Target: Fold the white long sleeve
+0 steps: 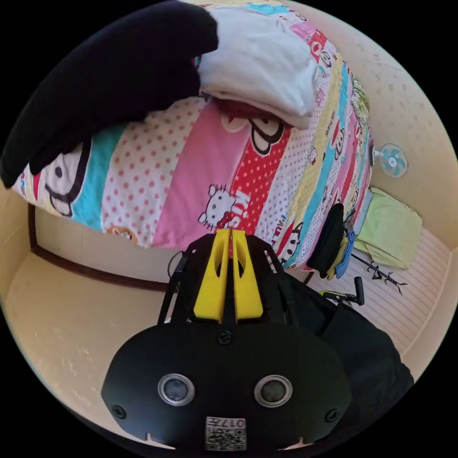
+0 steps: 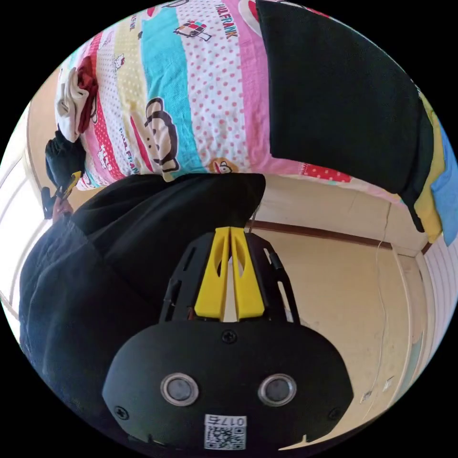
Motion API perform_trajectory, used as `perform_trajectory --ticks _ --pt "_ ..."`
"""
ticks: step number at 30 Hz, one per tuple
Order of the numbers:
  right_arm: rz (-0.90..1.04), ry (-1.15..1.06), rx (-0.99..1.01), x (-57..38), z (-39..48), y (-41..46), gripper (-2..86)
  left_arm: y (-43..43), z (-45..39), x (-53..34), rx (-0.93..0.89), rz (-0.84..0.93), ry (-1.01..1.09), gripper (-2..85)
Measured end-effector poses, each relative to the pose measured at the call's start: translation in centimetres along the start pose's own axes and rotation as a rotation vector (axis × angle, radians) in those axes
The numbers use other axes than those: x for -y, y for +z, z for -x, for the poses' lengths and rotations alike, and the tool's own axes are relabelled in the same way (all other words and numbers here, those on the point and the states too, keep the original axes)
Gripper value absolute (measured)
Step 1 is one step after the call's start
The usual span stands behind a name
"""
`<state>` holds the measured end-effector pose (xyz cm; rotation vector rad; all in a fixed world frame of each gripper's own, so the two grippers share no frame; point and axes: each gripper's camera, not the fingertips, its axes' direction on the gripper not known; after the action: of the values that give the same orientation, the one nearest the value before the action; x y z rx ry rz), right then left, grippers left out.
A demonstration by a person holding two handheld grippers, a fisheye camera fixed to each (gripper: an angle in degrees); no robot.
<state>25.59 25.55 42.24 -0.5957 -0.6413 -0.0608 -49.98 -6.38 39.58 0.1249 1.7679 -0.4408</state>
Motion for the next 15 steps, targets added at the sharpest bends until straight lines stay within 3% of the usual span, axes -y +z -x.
perform_trajectory --ticks 3,9,13,15 --pt "0.086 0.078 -0.056 -1.8 0.4 5.4 0.3 -2.6 -5.3 4.6 -0.005 -0.146 0.076 4.2" --pt "0.281 0.335 0.133 -10.4 -2.9 17.9 0.3 -6.7 -12.9 12.5 0.004 -0.396 0.127 11.1" --pt "0.254 0.499 0.259 -17.2 -4.1 22.9 0.4 -2.3 -12.4 15.9 0.032 -0.28 0.051 11.7" --pt "0.21 0.543 0.286 -19.2 -4.3 24.1 0.4 -0.3 -11.1 13.9 0.011 -0.335 0.004 9.9"
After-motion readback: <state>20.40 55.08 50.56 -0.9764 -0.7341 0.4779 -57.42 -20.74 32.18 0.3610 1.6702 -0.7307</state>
